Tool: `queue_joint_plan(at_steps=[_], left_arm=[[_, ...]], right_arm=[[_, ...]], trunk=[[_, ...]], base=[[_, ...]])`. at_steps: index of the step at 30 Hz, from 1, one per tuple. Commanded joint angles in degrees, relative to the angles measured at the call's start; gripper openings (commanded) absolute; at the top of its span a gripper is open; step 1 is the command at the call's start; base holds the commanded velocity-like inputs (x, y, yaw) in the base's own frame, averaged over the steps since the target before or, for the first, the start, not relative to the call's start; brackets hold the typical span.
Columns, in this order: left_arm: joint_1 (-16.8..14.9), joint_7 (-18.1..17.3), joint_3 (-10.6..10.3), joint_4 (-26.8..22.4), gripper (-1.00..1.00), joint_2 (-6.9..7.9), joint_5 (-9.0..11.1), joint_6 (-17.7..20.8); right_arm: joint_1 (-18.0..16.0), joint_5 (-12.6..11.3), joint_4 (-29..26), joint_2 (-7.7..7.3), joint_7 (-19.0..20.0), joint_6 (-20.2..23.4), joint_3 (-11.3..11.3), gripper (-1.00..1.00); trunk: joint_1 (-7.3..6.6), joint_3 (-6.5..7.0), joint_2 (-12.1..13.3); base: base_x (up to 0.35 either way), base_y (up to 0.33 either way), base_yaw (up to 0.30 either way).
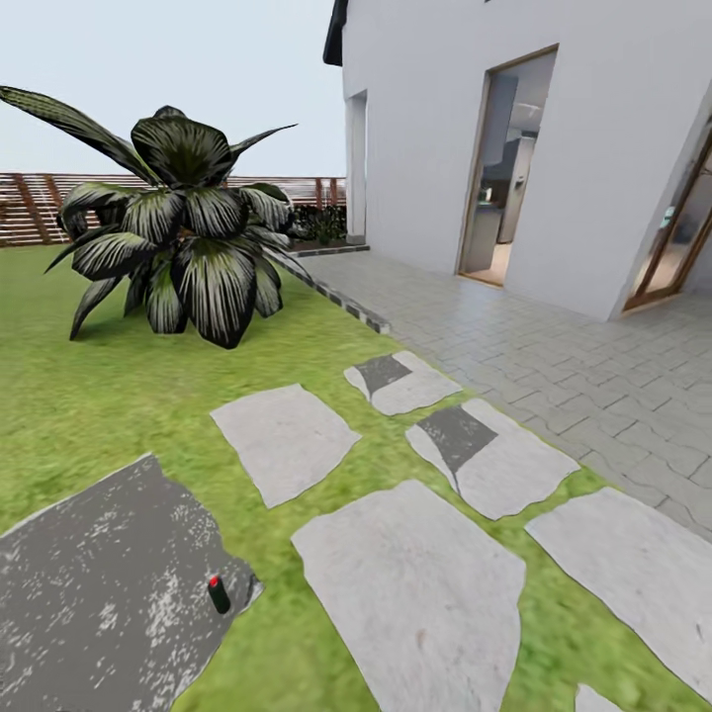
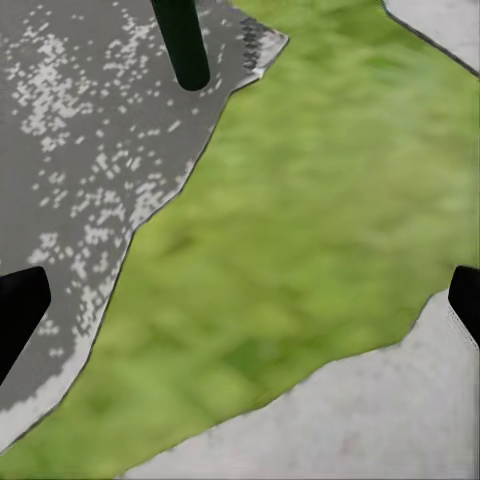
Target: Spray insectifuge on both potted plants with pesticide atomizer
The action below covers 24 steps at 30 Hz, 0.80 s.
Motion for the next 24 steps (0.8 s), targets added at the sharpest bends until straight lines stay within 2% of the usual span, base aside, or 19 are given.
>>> queue_joint_plan(at_steps=[1,24], left_arm=[[0.0,0.1,0.0,0.0,1.0,0.0,0.0,-0.2],[0.0,0.0,0.0,0.0,1.0,0.0,0.0,-0.2]], right_arm=[[0.0,0.0,0.0,0.01,0.0,-0.2,-0.1,1.0],[0.0,-0.1,0.0,0.01,0.0,-0.2,-0.1,1.0]], trunk=[[0.01,-0.05,0.0],[0.01,-0.05,0.0]], base=[[0.207,-0.224,0.276],[0.206,-0.224,0.277]])
